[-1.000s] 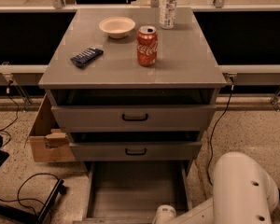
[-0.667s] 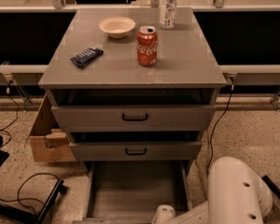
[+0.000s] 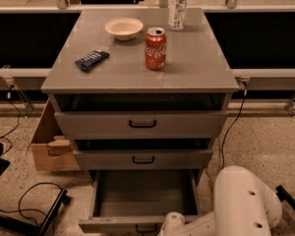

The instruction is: Close bottom drawer

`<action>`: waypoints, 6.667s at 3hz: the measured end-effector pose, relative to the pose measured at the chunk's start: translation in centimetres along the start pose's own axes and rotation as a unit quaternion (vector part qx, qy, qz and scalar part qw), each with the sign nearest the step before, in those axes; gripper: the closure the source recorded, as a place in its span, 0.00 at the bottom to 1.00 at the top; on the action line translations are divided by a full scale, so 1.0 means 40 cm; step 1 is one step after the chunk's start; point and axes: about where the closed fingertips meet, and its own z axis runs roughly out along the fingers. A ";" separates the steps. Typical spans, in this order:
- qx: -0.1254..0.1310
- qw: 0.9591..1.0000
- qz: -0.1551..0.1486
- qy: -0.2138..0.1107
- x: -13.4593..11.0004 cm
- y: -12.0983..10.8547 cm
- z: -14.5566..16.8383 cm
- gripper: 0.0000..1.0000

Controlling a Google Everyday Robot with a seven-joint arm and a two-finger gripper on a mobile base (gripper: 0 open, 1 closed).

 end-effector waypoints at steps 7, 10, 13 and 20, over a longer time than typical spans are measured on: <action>0.153 0.986 -0.060 -0.011 -0.165 -0.456 -0.054 1.00; 0.187 0.980 -0.060 -0.004 -0.170 -0.574 -0.086 0.59; 0.185 0.981 -0.060 -0.002 -0.165 -0.568 -0.078 0.00; 0.193 0.977 -0.095 0.007 -0.019 -0.450 -0.345 1.00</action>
Offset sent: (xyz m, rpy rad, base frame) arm 0.1720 -0.0174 0.0469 -0.1005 -0.3009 0.1129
